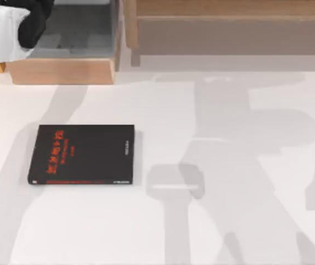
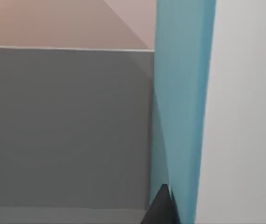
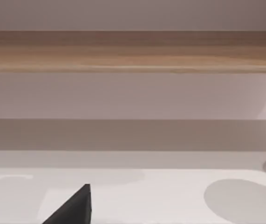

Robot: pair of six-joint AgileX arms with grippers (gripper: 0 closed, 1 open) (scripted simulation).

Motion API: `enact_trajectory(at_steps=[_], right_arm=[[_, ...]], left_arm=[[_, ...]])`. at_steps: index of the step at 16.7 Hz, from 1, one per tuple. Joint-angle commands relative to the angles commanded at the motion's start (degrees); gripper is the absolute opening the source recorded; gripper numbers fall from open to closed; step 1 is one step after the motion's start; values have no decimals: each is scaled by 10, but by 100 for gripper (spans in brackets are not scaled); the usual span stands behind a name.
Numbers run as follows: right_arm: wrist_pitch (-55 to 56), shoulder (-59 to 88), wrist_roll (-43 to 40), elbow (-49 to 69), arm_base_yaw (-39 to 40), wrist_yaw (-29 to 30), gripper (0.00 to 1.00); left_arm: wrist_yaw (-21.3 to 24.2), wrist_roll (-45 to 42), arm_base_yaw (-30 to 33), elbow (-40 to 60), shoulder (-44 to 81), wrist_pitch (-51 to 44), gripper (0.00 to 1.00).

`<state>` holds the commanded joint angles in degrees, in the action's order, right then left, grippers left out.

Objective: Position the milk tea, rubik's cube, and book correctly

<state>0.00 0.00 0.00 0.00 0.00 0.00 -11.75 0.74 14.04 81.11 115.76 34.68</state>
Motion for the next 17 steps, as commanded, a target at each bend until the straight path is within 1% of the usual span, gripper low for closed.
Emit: enact_trajectory(at_steps=[17], right_arm=[[0, 0, 0, 0, 0, 0, 100]], left_arm=[[-3, -1, 4, -16, -28, -12, 0]])
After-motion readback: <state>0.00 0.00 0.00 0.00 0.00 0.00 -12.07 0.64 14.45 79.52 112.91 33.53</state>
